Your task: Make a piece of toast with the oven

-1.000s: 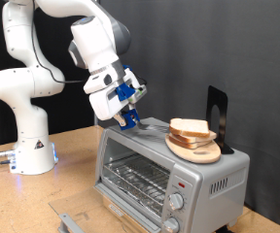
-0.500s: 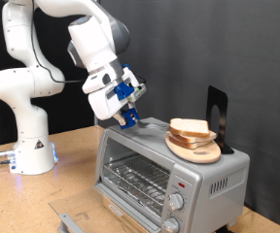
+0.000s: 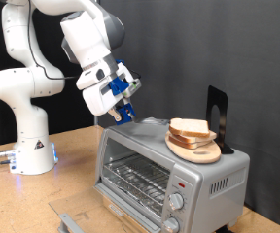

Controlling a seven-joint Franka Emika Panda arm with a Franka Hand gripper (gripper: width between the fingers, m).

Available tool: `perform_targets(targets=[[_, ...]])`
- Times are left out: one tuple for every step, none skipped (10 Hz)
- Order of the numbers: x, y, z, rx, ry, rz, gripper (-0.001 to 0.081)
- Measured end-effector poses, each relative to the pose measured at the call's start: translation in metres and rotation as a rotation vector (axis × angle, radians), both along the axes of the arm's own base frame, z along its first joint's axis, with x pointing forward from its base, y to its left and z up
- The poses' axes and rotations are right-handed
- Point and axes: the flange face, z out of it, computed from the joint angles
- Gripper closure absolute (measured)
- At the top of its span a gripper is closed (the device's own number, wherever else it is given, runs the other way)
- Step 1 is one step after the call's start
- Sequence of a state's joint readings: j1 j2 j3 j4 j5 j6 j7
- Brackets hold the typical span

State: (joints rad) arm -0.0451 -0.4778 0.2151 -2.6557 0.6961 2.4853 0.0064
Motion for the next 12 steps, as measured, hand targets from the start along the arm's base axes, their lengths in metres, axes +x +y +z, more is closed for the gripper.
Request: perform_targets(targets=[[0.001, -0.001, 0.002, 0.001, -0.003, -0.003, 0.0438], [0.001, -0.002, 0.002, 0.000, -0.003, -0.004, 0.0438], [0.001, -0.002, 0.001, -0.003, 0.002, -0.001, 0.0438], [0.000, -0.003, 0.000, -0.007, 0.008, 0.004, 0.0438], [-0.001, -0.003, -0.002, -0.012, 0.012, 0.007, 0.0438], [-0.001, -0.003, -0.003, -0.013, 0.013, 0.007, 0.0438], [0.000, -0.003, -0.003, -0.015, 0.011, 0.003, 0.0438], [0.000, -0.001, -0.003, -0.016, 0.008, -0.008, 0.0438], [0.002, 0.001, -0.004, -0.017, 0.006, -0.021, 0.0438], [0.002, 0.003, -0.005, -0.019, 0.006, -0.027, 0.0438], [0.002, 0.008, -0.009, -0.025, 0.011, -0.021, 0.0438], [0.000, 0.012, -0.014, -0.032, 0.020, -0.011, 0.0438]])
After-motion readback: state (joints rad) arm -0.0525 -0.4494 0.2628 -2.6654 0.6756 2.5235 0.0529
